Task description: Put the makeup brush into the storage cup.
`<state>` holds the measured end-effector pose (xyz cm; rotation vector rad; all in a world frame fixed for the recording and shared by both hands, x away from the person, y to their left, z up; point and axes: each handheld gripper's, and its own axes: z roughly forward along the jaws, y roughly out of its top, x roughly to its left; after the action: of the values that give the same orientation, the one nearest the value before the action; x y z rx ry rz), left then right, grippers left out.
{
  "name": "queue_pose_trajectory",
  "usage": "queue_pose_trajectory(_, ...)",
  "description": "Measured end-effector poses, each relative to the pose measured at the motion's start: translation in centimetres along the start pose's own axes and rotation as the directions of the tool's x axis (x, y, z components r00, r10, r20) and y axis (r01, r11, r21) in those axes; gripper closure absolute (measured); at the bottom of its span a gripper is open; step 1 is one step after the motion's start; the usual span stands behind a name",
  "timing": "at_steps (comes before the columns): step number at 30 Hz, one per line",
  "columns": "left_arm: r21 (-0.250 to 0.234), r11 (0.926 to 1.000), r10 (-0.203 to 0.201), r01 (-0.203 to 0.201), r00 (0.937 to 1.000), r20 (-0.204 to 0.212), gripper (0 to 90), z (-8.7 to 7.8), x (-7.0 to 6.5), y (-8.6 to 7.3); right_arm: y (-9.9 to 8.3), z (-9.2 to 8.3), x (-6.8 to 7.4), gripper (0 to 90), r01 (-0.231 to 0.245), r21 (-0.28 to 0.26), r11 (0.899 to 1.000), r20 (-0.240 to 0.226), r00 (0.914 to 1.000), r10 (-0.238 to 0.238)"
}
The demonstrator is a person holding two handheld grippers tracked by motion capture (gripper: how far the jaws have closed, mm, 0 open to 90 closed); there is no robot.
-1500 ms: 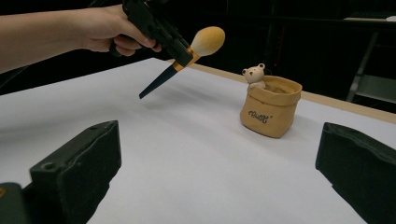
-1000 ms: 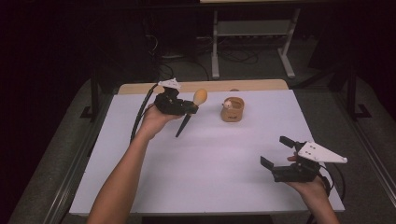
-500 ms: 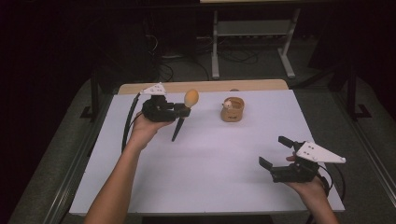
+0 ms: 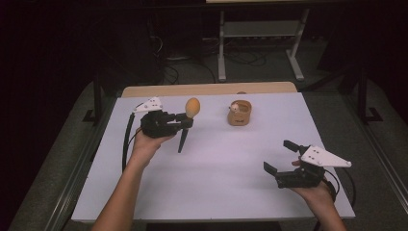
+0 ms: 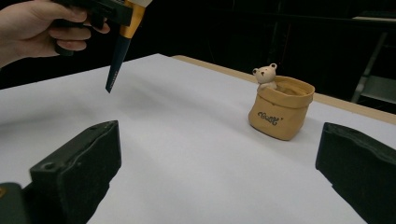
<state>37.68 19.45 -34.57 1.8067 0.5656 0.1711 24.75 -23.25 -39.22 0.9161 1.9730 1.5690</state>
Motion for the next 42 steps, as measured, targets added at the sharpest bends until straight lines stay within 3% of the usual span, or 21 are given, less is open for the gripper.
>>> queue_pose_trajectory(7, -0.037, 0.9993, -0.006, 0.007, 0.9995, 0.030, 63.2, 0.0, -0.5, -0.2, 0.2, 0.2, 0.2, 0.0, 0.003, -0.001, 1.000, -0.004, 1.0000, -0.003)
queue_pose_trajectory(16, -0.037, 0.9993, -0.008, 0.010, 0.9985, 0.054, 63.2, 0.2, -1.0, -0.6, 0.9, 1.0, 0.3, 0.0, 0.018, -0.004, 1.000, -0.021, 0.9996, -0.018)
queue_pose_trajectory(21, -0.042, 0.9990, -0.011, 0.014, 0.9979, 0.064, 63.2, 0.2, -1.1, -0.7, 1.4, 1.8, 0.4, 0.0, 0.038, 0.011, 0.999, -0.043, 0.9984, -0.037)
queue_pose_trajectory(42, -0.071, 0.9974, -0.007, 0.015, 0.9945, 0.104, 63.2, 0.1, -1.3, -0.6, 3.6, 5.6, -0.2, 0.0, 0.033, -0.037, 0.999, -0.093, 0.9950, -0.036)
